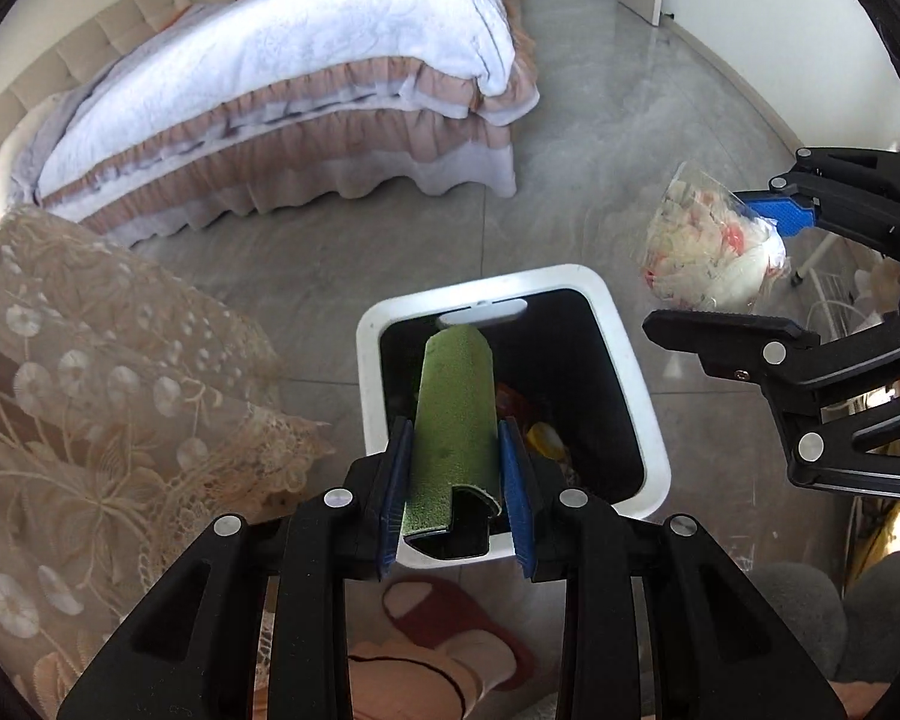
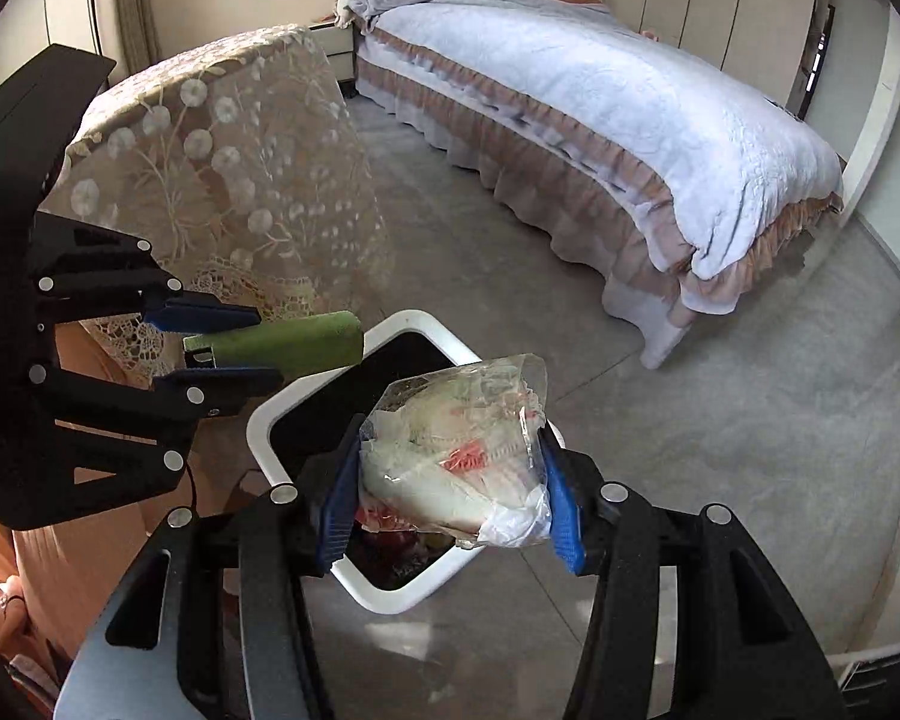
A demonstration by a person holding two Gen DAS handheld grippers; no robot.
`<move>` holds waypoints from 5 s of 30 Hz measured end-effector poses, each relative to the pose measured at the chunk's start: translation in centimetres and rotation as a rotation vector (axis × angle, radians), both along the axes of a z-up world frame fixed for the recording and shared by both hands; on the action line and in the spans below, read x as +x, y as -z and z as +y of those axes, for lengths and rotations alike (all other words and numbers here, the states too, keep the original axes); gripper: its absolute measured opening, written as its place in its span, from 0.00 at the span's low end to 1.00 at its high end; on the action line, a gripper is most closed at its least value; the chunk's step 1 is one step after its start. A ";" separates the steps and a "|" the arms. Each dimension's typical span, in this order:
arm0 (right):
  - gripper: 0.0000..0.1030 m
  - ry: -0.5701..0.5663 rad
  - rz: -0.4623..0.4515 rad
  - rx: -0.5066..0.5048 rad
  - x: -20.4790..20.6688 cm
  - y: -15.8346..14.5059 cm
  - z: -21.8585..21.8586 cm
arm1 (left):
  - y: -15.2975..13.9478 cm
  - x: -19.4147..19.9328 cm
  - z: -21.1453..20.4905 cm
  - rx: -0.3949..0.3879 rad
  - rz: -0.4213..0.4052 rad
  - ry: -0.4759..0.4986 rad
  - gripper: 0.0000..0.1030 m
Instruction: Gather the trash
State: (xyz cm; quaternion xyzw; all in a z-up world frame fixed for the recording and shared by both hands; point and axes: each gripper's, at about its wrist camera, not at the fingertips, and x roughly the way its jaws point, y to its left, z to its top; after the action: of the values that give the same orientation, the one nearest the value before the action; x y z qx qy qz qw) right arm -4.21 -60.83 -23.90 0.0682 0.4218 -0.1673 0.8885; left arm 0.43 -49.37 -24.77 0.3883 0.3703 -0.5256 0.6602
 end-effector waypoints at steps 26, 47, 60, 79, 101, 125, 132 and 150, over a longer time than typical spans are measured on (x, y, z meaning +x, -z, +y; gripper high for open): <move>0.95 0.047 -0.079 -0.103 -0.4 -2.4 -0.3 | -5.7 1.3 3.6 -0.159 -0.094 -0.102 0.94; 0.95 0.038 -0.394 -0.228 3.3 -13.8 9.5 | -16.9 7.5 18.6 -0.389 -0.271 -0.601 0.95; 0.95 -0.001 -0.534 -0.152 7.0 -17.6 17.5 | -18.6 9.9 28.9 -0.472 -0.317 -0.843 0.95; 0.95 -0.135 -0.546 -0.179 11.1 -19.7 28.0 | -18.7 11.7 38.7 -0.526 -0.325 -1.070 0.95; 0.95 -0.135 -0.526 -0.126 12.1 -19.6 29.5 | -18.8 11.8 39.7 -0.507 -0.335 -1.116 0.95; 0.95 -0.120 -0.539 -0.116 11.6 -19.7 28.8 | -19.5 11.1 39.5 -0.500 -0.360 -1.136 0.95; 0.95 -0.119 -0.535 -0.112 11.6 -19.6 28.8 | -19.5 11.0 39.5 -0.500 -0.358 -1.140 0.95; 0.95 -0.118 -0.532 -0.084 11.7 -19.2 28.2 | -19.4 11.0 38.9 -0.505 -0.367 -1.148 0.95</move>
State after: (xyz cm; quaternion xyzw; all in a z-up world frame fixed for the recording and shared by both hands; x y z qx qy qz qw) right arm 7.48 -32.66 -4.67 0.0480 0.1694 -0.1088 0.9783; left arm 11.46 -10.48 -5.32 0.0453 0.2653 -0.0857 0.9593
